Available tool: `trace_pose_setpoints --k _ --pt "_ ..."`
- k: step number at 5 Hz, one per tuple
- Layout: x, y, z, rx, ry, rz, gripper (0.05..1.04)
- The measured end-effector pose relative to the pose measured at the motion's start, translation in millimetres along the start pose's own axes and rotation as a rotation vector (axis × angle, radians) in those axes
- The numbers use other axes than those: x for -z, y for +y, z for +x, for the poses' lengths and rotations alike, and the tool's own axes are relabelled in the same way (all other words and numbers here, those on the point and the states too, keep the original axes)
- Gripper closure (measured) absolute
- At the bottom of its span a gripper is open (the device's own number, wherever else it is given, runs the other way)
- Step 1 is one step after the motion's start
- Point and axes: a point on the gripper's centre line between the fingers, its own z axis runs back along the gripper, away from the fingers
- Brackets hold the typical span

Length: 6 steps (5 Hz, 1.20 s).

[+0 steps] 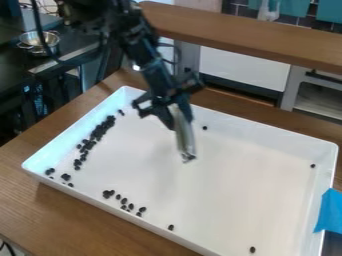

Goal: Sweep into pile

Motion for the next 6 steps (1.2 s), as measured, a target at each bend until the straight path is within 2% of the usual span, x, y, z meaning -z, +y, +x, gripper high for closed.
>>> trace_pose_setpoints --k 1,2,3,4,6 --pt "23 -28 -35 0.066 0.003 -0.001 0.714" --pt "41 -54 -65 0.186 0.011 -0.019 0.714" --pt "49 -74 -83 0.242 0.005 -0.037 0.714" --pt "66 -78 -102 0.276 0.039 -0.008 0.714" --pt "75 -79 -115 0.315 0.030 0.016 0.714"
